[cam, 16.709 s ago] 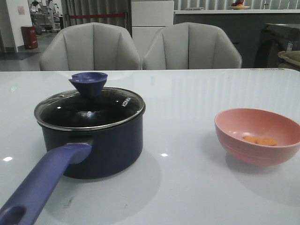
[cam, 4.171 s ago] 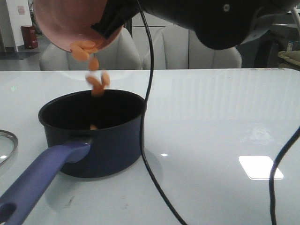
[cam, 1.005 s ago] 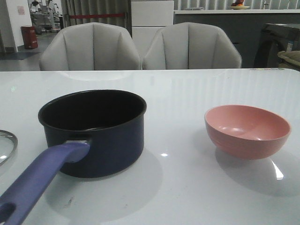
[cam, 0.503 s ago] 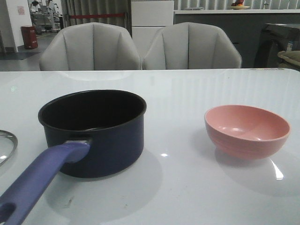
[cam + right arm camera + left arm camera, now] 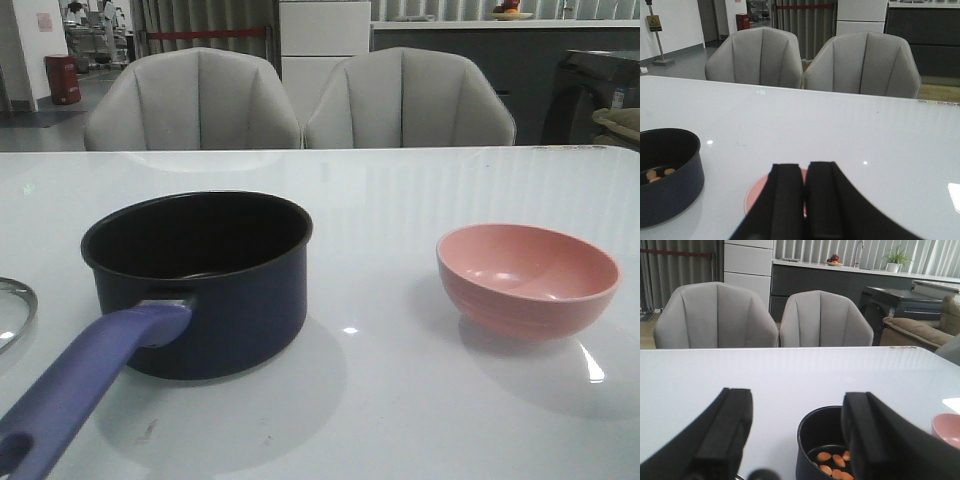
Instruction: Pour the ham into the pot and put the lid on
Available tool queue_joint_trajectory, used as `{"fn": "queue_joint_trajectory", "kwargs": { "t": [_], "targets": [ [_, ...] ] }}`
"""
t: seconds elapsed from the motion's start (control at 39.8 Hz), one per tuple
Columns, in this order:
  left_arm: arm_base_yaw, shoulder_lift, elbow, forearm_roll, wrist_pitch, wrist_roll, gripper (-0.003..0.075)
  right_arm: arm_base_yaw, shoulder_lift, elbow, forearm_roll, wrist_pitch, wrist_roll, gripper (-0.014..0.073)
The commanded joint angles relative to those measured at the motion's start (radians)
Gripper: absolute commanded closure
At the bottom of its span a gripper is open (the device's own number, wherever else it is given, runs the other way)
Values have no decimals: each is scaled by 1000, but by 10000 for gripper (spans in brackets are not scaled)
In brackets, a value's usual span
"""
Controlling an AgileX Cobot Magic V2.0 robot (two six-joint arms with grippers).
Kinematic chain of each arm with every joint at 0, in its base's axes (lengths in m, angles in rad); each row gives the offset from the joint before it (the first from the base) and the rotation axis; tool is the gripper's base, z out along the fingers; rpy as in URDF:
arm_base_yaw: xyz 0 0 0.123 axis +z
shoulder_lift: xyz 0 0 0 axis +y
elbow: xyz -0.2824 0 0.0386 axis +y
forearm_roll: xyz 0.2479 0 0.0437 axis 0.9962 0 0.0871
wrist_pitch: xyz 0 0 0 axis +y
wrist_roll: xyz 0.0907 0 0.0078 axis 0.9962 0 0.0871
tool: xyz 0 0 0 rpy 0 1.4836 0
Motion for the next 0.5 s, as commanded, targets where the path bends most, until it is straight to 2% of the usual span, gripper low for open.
{"fn": "queue_joint_trajectory", "kwargs": {
  "t": [0.0, 0.28, 0.48],
  "targets": [
    [11, 53, -90, 30, 20, -2, 163, 1, 6, -28, 2, -87, -7, 431],
    [148, 261, -256, 12, 212, -20, 143, 1, 6, -28, 2, -87, -7, 431],
    [293, 489, -473, 5, 496, -126, 143, 1, 6, -28, 2, -87, -7, 431]
  ]
}}
